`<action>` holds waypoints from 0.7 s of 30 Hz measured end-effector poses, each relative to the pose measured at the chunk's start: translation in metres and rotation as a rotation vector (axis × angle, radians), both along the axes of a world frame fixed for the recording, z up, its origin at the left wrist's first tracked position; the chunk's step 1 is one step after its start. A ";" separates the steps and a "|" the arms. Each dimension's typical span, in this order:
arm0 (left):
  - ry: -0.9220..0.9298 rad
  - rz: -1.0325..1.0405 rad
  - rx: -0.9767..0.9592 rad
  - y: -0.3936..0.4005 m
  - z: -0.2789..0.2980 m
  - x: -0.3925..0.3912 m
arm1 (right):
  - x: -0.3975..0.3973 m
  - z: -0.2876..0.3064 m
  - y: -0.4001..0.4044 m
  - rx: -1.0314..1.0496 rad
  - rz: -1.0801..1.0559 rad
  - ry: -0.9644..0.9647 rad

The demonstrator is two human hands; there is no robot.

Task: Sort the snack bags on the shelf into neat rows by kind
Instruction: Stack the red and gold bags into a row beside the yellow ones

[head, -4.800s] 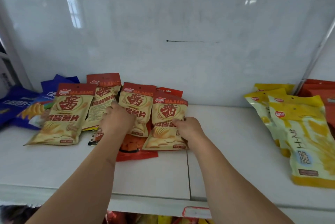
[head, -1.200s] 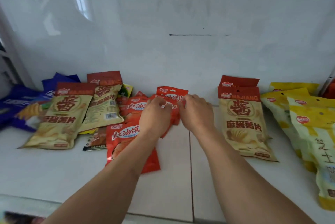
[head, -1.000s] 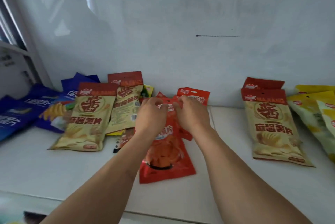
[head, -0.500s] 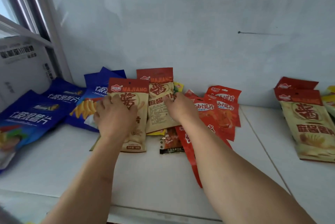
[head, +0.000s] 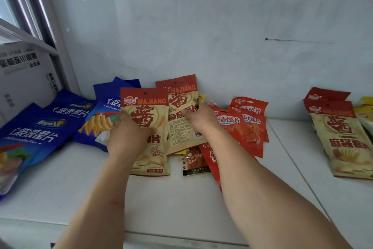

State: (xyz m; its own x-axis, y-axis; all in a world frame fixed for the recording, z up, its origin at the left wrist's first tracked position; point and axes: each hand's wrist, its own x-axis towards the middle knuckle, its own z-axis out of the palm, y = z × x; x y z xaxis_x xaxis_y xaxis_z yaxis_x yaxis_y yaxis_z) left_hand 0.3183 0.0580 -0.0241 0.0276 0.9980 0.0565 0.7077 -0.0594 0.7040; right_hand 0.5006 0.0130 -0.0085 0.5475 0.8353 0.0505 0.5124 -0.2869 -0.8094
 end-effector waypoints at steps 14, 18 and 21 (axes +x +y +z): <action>-0.638 -0.260 -0.286 -0.042 0.032 0.036 | 0.059 0.021 -0.088 0.153 -0.031 0.319; -0.698 -0.390 -0.360 -0.078 0.040 0.068 | 0.092 0.020 -0.126 0.225 -0.103 0.351; -0.741 -0.463 -0.447 -0.105 0.039 0.096 | 0.122 0.017 -0.159 0.251 -0.171 0.350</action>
